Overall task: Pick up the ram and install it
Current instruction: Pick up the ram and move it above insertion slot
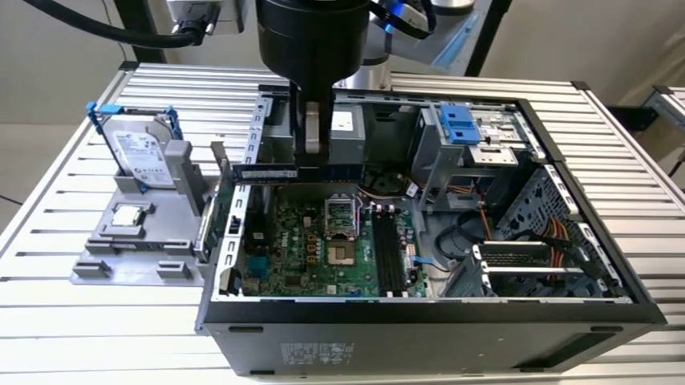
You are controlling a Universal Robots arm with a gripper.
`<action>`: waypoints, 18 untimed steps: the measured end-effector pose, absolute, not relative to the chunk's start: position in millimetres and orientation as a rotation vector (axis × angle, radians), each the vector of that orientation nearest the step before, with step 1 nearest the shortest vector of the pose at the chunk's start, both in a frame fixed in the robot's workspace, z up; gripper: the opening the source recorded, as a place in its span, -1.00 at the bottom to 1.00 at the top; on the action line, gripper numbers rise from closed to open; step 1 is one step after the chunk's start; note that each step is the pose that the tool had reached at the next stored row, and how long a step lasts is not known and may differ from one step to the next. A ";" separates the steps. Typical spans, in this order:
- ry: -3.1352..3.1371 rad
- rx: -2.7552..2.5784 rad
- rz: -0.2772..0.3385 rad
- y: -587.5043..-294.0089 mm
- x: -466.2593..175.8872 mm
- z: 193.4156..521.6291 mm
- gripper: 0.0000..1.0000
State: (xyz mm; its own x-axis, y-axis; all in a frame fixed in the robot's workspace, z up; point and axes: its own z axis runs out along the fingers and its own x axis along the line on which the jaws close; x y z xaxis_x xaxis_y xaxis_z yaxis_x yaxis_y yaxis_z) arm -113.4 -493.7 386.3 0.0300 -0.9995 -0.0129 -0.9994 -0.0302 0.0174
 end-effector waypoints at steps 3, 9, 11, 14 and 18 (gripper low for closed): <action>-2.188 2.249 -0.034 -493.7 -108.6 386.0 -1.00; -2.190 2.247 -0.034 -493.7 -98.8 386.0 -1.00; -2.190 2.247 -0.034 -493.7 -96.4 386.1 -1.00; -2.191 2.247 -0.034 -493.7 -93.2 386.0 -1.00; -2.191 2.247 -0.034 -493.7 -88.4 385.9 -1.00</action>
